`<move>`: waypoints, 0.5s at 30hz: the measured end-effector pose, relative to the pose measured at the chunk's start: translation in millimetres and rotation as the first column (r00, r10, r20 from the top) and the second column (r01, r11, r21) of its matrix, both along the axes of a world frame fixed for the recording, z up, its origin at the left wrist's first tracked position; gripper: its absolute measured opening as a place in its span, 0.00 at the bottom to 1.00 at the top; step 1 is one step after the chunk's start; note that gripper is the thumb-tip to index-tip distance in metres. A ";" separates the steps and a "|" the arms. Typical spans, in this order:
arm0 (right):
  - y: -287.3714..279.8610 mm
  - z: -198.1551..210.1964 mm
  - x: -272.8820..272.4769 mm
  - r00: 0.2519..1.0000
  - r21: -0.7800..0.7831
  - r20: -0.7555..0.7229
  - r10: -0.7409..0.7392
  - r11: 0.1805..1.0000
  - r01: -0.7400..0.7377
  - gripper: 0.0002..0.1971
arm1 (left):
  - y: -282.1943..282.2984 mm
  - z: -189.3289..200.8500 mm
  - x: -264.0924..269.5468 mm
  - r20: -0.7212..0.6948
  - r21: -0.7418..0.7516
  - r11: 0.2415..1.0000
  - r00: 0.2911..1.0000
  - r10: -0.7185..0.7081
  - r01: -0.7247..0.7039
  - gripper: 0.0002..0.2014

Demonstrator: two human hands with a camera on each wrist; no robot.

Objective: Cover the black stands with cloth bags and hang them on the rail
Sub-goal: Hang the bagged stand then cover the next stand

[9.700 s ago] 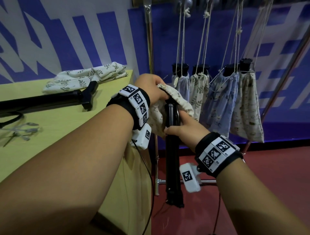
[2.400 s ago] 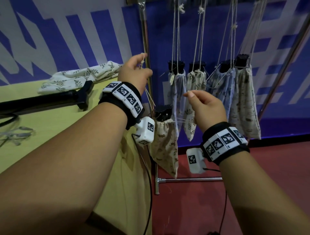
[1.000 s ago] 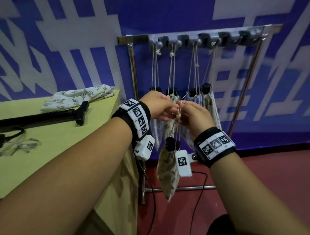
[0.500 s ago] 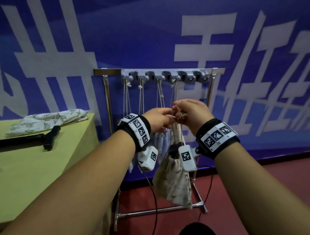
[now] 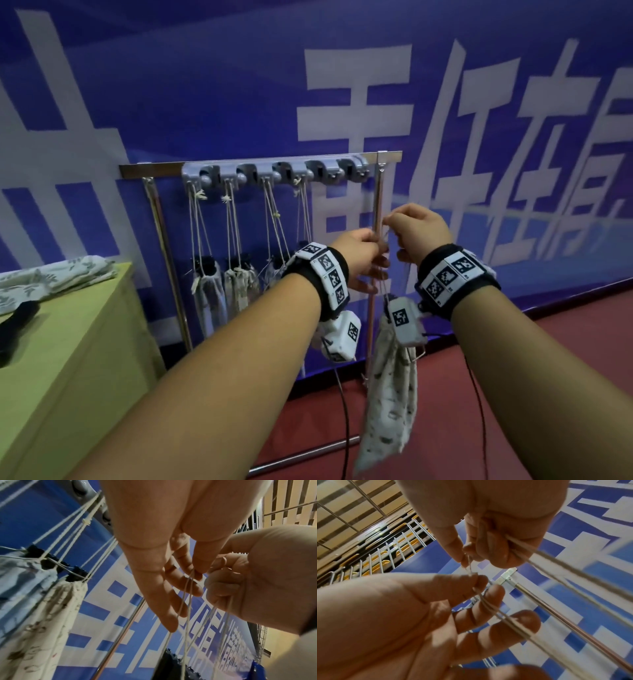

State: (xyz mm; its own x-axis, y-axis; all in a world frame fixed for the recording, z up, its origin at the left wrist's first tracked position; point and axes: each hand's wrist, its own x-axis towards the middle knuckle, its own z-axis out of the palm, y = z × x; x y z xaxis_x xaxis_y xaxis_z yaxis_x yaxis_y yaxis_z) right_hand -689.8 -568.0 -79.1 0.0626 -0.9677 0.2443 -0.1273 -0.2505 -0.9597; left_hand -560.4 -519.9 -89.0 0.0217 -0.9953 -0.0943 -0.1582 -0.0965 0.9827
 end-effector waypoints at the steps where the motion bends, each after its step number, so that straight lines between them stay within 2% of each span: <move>1: -5.7 0.1 -2.7 1.000 0.000 0.004 -0.007 1.000 0.007 0.06 | -6.1 1.0 -6.1 -0.010 0.005 1.000 1.000 0.017 -0.017 0.04; 9: -52.3 4.8 -2.3 1.000 -0.029 0.000 -0.009 1.000 0.009 0.06 | -51.7 6.4 -19.6 -0.136 0.015 0.990 0.981 0.138 -0.137 0.10; 15: -82.4 7.3 15.4 0.999 -0.094 -0.035 -0.022 0.995 0.019 0.10 | -88.0 8.5 -6.7 -0.195 -0.012 0.981 0.962 0.190 -0.196 0.05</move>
